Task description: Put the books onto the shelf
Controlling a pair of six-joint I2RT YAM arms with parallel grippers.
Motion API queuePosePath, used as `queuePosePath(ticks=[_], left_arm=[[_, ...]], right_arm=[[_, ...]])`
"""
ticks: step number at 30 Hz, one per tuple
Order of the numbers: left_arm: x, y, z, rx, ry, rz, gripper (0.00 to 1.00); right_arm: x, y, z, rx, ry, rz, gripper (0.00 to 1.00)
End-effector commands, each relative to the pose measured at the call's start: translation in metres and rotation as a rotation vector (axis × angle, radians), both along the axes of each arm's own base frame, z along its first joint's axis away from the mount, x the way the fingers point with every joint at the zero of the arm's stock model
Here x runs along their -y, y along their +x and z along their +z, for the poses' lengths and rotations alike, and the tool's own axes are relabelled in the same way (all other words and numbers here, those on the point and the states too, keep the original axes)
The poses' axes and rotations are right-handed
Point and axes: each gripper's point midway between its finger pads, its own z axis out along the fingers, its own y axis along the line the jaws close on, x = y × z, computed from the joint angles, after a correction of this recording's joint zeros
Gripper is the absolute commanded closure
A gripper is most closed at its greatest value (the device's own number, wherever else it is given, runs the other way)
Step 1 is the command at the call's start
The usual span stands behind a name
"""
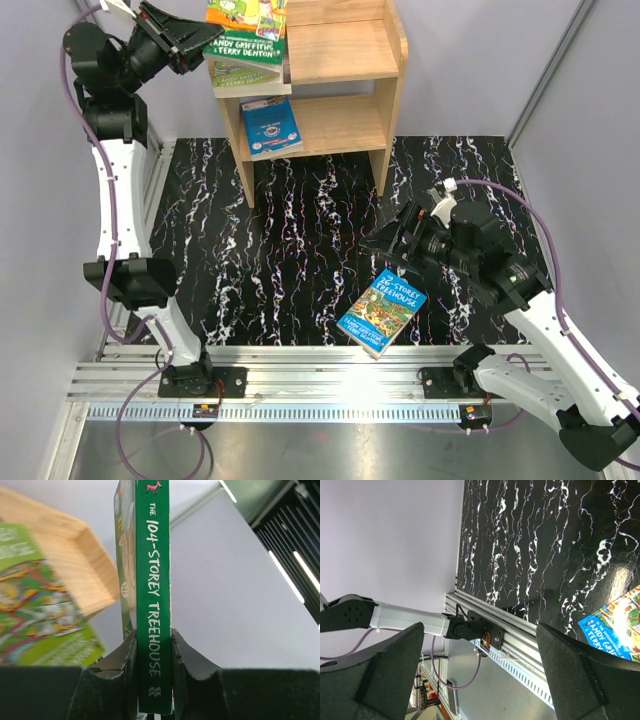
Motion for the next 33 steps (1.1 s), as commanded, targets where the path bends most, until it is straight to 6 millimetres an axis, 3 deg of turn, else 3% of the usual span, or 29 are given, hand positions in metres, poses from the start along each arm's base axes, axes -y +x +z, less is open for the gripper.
queuePosePath(ticks=[1,4,6,12,13,15,24,27,33], left_arm=[[-0.011,0.018,-0.013,-0.061,-0.009,0.030,0.96],[-0.011,0.044,-0.042,-0.156,-0.018,-0.001,0.91],[-0.013,0.056,-0.059,-0.211,-0.003,0.008,0.79],[-0.021,0.061,-0.063,-0.229,-0.001,0.052,0.55],[-0.023,0.059,-0.062,-0.229,-0.002,0.059,0.48],[-0.031,0.061,-0.063,-0.236,-0.010,0.076,0.02],[-0.067,0.060,-0.054,-0.236,-0.052,0.115,0.01],[-0.066,0.056,-0.053,-0.233,-0.031,0.111,0.01],[-0.049,0.043,-0.072,-0.265,0.056,0.084,0.01]], right_arm=[[0.005,0.001,-0.003,0.011,-0.012,-0.018,0.00],[0.005,0.000,-0.009,-0.001,-0.017,-0.020,0.00],[0.004,0.000,-0.010,-0.004,-0.018,-0.018,0.00],[0.003,0.003,-0.012,-0.007,-0.021,-0.016,0.00],[0.002,0.003,-0.014,-0.010,-0.024,-0.012,0.00],[0.000,0.005,-0.012,-0.007,-0.021,-0.009,0.00],[0.000,0.006,-0.017,-0.014,-0.028,-0.008,0.00],[-0.001,0.007,-0.018,-0.017,-0.027,-0.007,0.00],[-0.007,0.011,-0.022,-0.026,-0.024,0.009,0.00]])
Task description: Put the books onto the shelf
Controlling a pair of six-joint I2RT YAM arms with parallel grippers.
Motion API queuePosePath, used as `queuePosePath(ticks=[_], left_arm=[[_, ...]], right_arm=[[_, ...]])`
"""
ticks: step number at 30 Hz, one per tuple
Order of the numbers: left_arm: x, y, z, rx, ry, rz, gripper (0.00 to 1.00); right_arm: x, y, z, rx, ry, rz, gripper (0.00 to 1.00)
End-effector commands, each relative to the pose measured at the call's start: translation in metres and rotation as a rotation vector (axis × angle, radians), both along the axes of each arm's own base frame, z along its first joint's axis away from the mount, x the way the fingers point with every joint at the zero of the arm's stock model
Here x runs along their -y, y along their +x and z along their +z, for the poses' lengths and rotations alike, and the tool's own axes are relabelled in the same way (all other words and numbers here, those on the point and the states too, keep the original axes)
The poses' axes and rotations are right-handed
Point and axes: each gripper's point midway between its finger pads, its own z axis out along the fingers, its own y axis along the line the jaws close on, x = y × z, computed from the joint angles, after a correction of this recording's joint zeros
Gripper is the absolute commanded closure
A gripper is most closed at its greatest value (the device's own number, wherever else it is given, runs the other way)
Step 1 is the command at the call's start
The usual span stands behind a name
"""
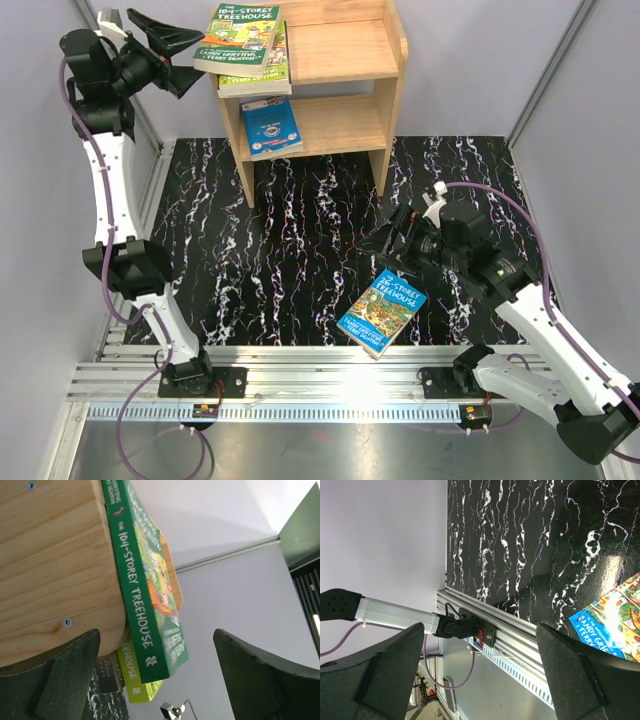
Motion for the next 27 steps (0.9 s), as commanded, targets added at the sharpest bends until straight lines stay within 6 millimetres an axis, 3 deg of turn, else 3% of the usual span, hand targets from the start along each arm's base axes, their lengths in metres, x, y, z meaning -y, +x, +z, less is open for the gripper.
queuePosePath(ticks=[1,3,8,15,17,22,25,27], left_arm=[[0.022,-0.036,0.010,0.033,0.083,-0.064,0.01],[0.016,-0.036,0.007,0.050,0.135,-0.011,0.01],[0.011,-0.058,0.030,0.147,0.204,0.064,0.01],[-0.011,-0.077,0.050,0.219,0.246,0.192,0.01],[-0.019,-0.071,0.041,0.195,0.239,0.225,0.01],[-0.024,-0.060,0.051,0.267,0.225,0.250,0.01],[-0.024,-0.052,0.056,0.282,0.206,0.235,0.14],[-0.022,-0.048,0.061,0.298,0.197,0.221,0.26]], right_arm=[[-0.005,0.006,0.004,0.029,0.012,0.011,0.00],[-0.006,0.007,0.003,0.025,0.011,0.015,0.00],[-0.004,0.005,0.002,0.022,0.001,0.019,0.00],[0.003,-0.002,0.001,0.026,-0.012,0.008,0.00],[0.004,-0.004,-0.001,0.023,-0.013,0.011,0.02],[0.005,-0.006,-0.003,0.019,-0.015,0.015,0.22],[0.003,-0.006,-0.003,0.023,-0.014,0.025,0.41],[0.003,-0.005,-0.003,0.025,-0.017,0.027,0.45]])
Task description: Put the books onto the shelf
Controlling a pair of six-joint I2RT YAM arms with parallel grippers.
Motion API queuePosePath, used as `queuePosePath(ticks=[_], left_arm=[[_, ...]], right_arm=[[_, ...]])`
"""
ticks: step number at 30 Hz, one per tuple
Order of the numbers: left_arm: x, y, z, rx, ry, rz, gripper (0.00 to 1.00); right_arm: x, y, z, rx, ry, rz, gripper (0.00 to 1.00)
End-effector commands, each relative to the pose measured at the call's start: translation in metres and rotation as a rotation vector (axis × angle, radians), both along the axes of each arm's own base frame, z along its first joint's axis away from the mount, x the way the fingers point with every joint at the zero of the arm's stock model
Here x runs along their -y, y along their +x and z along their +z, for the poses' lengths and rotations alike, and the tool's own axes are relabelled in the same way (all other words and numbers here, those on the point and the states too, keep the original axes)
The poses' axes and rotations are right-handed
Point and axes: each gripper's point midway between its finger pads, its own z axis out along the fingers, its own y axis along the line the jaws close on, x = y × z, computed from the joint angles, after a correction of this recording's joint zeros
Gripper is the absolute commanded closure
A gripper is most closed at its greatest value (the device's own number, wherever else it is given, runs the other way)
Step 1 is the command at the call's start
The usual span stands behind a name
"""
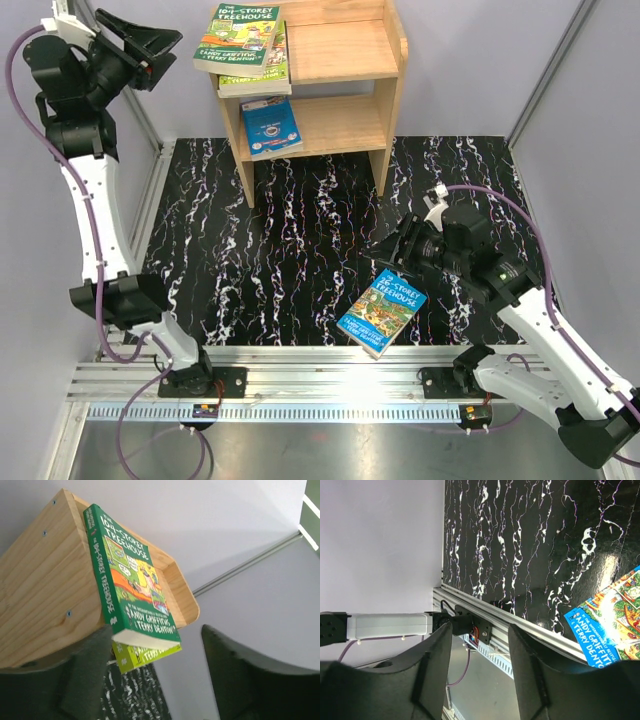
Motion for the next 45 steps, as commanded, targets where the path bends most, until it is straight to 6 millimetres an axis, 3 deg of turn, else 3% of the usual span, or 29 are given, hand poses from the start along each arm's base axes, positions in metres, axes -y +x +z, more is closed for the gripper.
queuePosePath(ticks=[1,8,12,22,28,31,34,39,41,42,43,45], left_arm=[[0.000,0.008,0.020,0.087,-0.004,-0.008,0.34],[0.008,0.027,0.008,0.065,-0.033,-0.033,0.41],[0.022,0.031,0.015,0.098,-0.011,-0.054,0.42],[0.050,0.031,0.007,0.089,-0.007,-0.097,0.43],[0.053,0.033,0.003,0.083,0.001,-0.100,0.43],[0.038,0.031,0.005,0.078,0.008,-0.061,0.43],[0.021,0.017,0.023,0.119,0.004,-0.028,0.43],[0.019,-0.024,0.055,0.210,0.021,-0.019,0.42],[0.023,-0.033,0.053,0.206,0.023,-0.036,0.42],[0.028,-0.052,0.061,0.232,0.033,-0.041,0.42],[0.030,-0.052,0.049,0.202,0.030,-0.049,0.42],[0.035,-0.069,0.048,0.219,0.055,-0.053,0.41]], right_arm=[[0.000,0.001,0.003,0.021,-0.004,0.010,0.46],[-0.002,0.006,0.000,0.020,-0.018,0.013,0.46],[-0.004,0.010,-0.003,0.015,-0.023,0.015,0.47],[-0.007,0.018,-0.006,0.023,-0.036,0.022,0.48],[-0.009,0.021,-0.007,0.020,-0.040,0.029,0.49],[-0.007,0.021,-0.008,0.022,-0.045,0.031,0.49],[-0.005,0.020,-0.005,0.024,-0.047,0.026,0.49],[0.001,0.020,0.005,0.042,-0.091,0.031,0.48],[0.006,0.023,0.007,0.063,-0.124,0.018,0.46],[0.008,0.024,0.011,0.073,-0.133,0.011,0.43],[0.012,0.026,0.012,0.081,-0.148,-0.005,0.42],[0.015,0.028,0.015,0.080,-0.162,-0.018,0.34]])
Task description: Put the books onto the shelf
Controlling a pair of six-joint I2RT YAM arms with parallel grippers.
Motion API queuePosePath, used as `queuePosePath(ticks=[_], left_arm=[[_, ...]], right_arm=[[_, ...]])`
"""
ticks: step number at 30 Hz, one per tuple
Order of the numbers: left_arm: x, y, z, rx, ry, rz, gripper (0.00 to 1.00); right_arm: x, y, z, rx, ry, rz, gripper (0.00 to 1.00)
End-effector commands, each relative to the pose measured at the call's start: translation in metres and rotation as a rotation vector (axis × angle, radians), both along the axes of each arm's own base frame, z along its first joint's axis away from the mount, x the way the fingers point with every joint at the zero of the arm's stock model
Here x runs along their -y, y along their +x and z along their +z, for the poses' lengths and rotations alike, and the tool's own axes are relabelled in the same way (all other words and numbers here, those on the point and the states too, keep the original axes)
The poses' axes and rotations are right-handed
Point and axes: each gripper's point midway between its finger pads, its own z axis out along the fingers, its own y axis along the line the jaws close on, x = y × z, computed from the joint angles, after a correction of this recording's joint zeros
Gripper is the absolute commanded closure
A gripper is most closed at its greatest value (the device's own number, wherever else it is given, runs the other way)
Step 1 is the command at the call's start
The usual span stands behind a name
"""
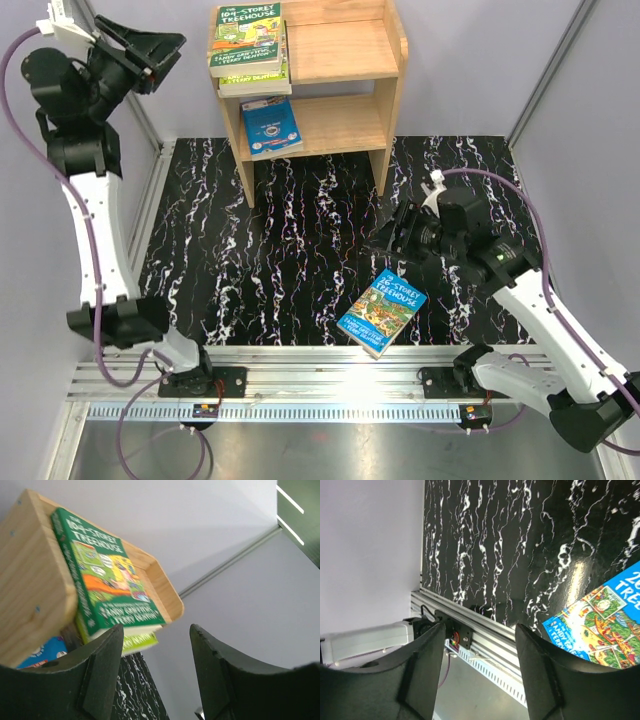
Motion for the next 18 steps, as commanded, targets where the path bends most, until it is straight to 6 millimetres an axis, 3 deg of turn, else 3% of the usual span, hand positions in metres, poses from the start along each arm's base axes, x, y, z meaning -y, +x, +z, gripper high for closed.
queuePosePath(ticks=[1,4,6,8,9,11,15,18], left_arm=[[0.027,-0.070,0.038,0.167,0.084,-0.051,0.41],[0.039,-0.074,0.012,0.122,0.177,-0.030,0.34],[0.042,-0.066,-0.027,0.000,0.220,-0.022,0.34],[0.055,-0.074,-0.041,-0.029,0.222,-0.038,0.36],[0.061,-0.069,-0.067,-0.085,0.223,-0.049,0.36],[0.078,-0.083,-0.073,-0.073,0.240,-0.054,0.35],[0.109,-0.097,-0.108,-0.128,0.299,-0.120,0.34],[0.132,-0.120,-0.125,-0.147,0.346,-0.177,0.34]], right_arm=[[0.012,0.008,0.013,0.051,-0.053,-0.034,0.30],[0.019,0.012,0.003,0.023,-0.095,-0.070,0.21],[0.020,0.013,-0.010,-0.018,-0.112,-0.077,0.17],[0.019,0.011,-0.025,-0.067,-0.115,-0.079,0.15],[0.019,0.009,-0.029,-0.081,-0.113,-0.079,0.14],[0.020,0.005,-0.042,-0.119,-0.112,-0.090,0.13],[0.023,-0.002,-0.059,-0.161,-0.113,-0.109,0.12],[0.027,-0.006,-0.067,-0.182,-0.133,-0.112,0.10]])
